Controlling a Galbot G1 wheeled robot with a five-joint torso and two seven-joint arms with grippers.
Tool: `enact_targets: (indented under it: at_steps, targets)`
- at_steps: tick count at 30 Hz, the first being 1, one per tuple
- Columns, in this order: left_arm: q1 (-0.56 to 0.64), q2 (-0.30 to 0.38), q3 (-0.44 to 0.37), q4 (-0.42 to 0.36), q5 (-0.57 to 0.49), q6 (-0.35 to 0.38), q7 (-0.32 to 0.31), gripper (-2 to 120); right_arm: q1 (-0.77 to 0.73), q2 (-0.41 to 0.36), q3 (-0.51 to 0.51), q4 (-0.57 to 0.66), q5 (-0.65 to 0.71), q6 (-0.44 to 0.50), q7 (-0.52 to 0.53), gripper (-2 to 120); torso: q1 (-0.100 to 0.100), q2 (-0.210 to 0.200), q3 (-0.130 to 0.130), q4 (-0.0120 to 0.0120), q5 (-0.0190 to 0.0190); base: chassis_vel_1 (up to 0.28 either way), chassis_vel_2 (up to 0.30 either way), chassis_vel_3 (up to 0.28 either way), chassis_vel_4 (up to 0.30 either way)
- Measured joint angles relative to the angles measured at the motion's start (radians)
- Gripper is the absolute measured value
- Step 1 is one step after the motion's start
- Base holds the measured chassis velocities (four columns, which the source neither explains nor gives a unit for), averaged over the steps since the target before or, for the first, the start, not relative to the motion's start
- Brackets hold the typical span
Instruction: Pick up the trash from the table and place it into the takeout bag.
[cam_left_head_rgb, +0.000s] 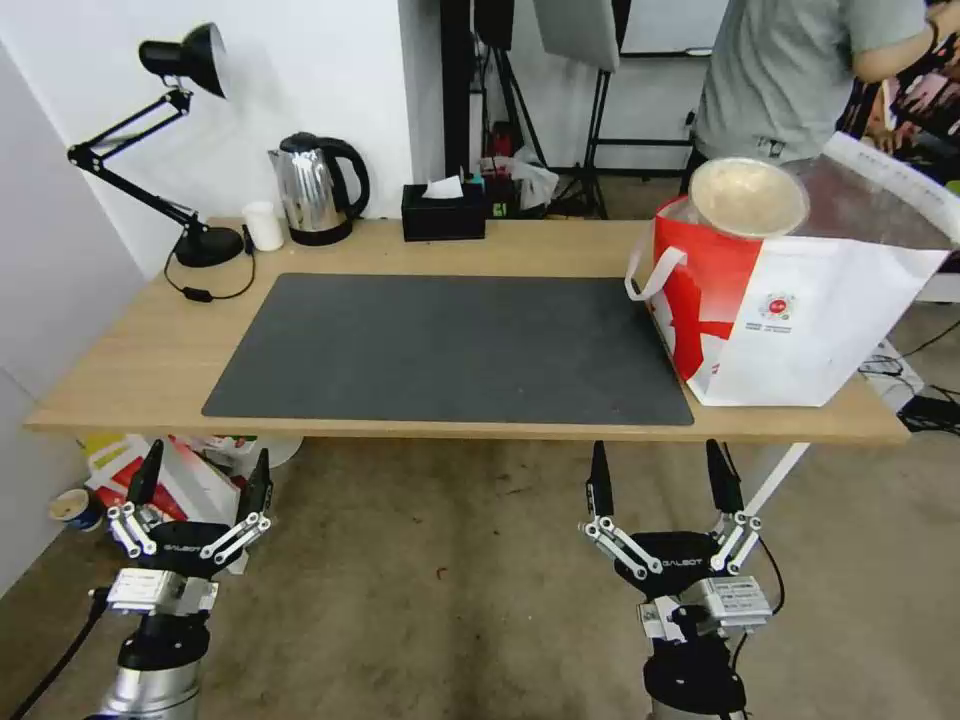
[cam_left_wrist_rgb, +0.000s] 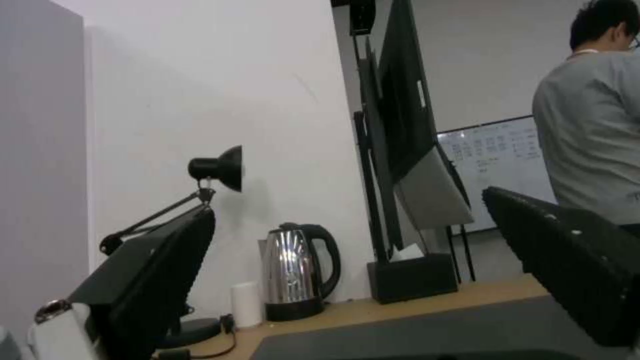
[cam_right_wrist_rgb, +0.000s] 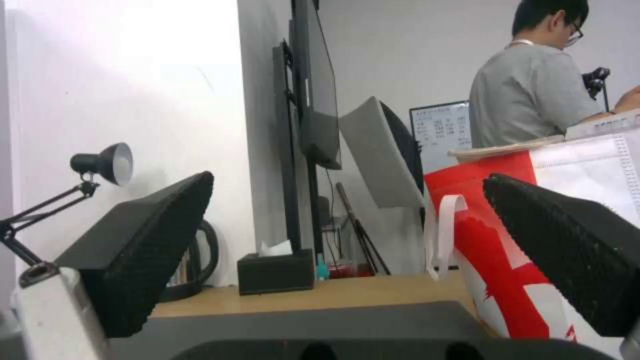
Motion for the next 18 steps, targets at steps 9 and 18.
enact_targets:
  at_steps: [9, 18]
  targets:
    - [-0.011, 0.002, -0.008, 0.002, -0.005, 0.002, -0.005, 100, 0.000, 0.000, 0.000, 0.000, 0.000, 0.000, 0.000, 100, 0.000, 0.000, 0.000, 0.0000, -0.0001, 0.000, 0.000, 0.000, 0.000]
    - [-0.016, 0.001, -0.005, 0.006, 0.028, 0.007, -0.048, 100, 0.000, 0.000, 0.000, 0.000, 0.000, 0.000, 0.000, 100, 0.000, 0.000, 0.000, 0.0000, -0.0001, 0.000, 0.000, 0.000, 0.000]
